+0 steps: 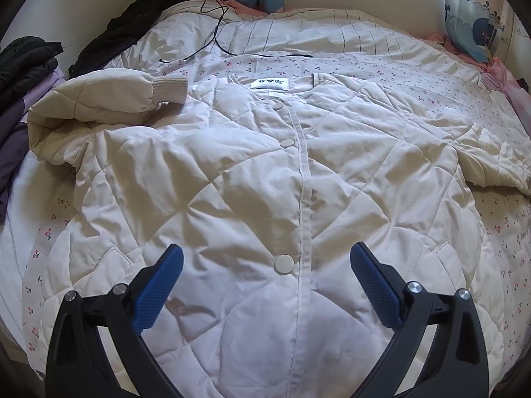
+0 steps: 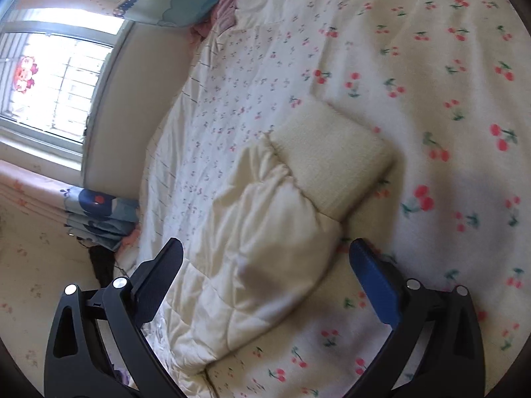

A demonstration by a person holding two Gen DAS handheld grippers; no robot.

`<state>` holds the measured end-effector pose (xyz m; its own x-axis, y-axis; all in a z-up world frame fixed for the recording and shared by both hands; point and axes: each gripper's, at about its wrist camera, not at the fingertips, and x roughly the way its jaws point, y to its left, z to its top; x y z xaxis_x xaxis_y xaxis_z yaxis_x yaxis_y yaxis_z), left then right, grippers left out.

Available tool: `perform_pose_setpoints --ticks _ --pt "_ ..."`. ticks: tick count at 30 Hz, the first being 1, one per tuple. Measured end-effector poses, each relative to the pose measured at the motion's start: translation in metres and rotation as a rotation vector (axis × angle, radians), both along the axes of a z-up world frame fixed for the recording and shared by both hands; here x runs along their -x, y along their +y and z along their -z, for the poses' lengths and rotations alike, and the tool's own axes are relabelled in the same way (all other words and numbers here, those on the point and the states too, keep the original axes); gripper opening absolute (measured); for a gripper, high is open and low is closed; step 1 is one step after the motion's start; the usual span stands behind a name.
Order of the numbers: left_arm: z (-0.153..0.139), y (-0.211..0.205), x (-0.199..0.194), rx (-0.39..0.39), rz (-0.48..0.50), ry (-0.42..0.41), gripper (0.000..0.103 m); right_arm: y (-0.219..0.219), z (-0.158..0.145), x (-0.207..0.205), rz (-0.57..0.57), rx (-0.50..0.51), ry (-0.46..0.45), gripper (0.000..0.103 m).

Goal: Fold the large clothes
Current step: 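Reach the right tool to the jacket's ribbed sleeve cuff and grasp it, then lift the cuff with the right tool and carry it across the jacket body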

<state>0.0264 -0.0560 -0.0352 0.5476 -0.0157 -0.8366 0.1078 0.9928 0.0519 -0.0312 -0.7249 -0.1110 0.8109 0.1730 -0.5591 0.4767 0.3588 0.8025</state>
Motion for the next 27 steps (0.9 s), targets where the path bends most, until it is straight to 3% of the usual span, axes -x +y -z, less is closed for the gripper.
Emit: perform_pose_setpoints --ticks 5,6,7,10,19,27 --pt "0.002 -0.005 0.001 -0.016 0.018 0.0 0.097 -0.012 0.011 -0.024 0.023 0.013 -0.117 0.096" --pt "0.002 -0.005 0.0 -0.018 0.018 0.001 0.097 -0.013 0.01 -0.024 0.036 0.019 -0.141 0.089" --pt "0.002 -0.005 0.001 -0.019 0.017 0.0 0.097 -0.014 0.01 -0.024 0.041 0.024 -0.16 0.067" --pt "0.002 -0.003 0.001 -0.015 0.011 0.001 0.097 -0.013 0.006 -0.031 0.017 0.009 -0.211 0.024" --pt "-0.004 0.008 0.006 -0.007 0.002 -0.005 0.097 0.02 -0.083 -0.046 -0.058 0.171 -0.365 0.021" --pt "-0.013 0.038 0.012 0.013 -0.041 -0.018 0.097 0.094 -0.186 -0.081 -0.166 0.259 -0.514 0.021"
